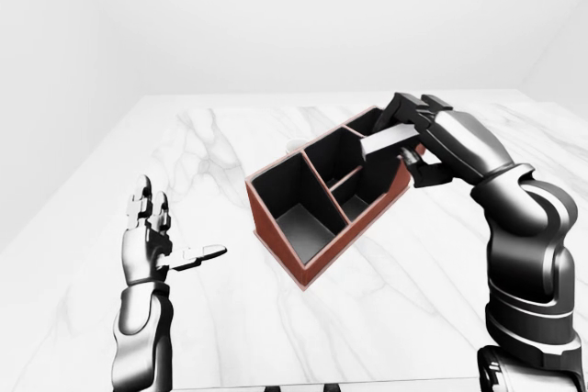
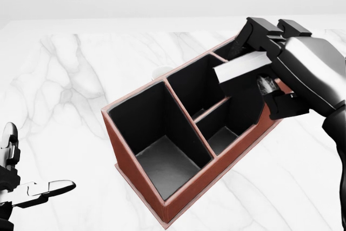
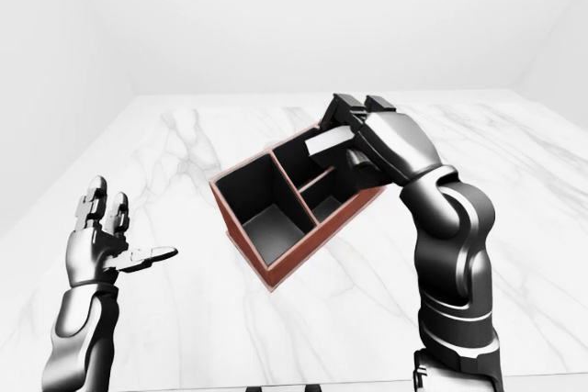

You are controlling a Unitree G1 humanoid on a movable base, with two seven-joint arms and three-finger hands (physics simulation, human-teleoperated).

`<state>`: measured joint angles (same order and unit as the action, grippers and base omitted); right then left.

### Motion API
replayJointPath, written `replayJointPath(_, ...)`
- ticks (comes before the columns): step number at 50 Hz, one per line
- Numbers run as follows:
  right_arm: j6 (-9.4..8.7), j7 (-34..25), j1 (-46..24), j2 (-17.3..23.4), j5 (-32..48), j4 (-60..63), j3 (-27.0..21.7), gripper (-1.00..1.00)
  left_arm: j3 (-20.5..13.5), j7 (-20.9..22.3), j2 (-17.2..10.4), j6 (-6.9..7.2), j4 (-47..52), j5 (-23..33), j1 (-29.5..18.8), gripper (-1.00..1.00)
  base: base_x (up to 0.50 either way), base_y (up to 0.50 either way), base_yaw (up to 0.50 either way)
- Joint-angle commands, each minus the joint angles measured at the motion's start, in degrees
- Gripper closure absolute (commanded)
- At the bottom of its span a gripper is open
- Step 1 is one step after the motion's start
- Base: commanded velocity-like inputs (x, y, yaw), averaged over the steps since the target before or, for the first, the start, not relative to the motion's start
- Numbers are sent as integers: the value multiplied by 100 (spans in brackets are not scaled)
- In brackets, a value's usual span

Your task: Pick up the book and place it in the left compartment of the caddy.

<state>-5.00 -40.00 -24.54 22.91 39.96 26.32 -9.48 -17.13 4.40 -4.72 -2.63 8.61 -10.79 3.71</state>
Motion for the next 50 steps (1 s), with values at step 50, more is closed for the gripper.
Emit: replayJointPath(50,0,0,-564,-442,-2848,-1829,327,100,6,-4,12,-93,-84,-9,17,-100,0,0,0)
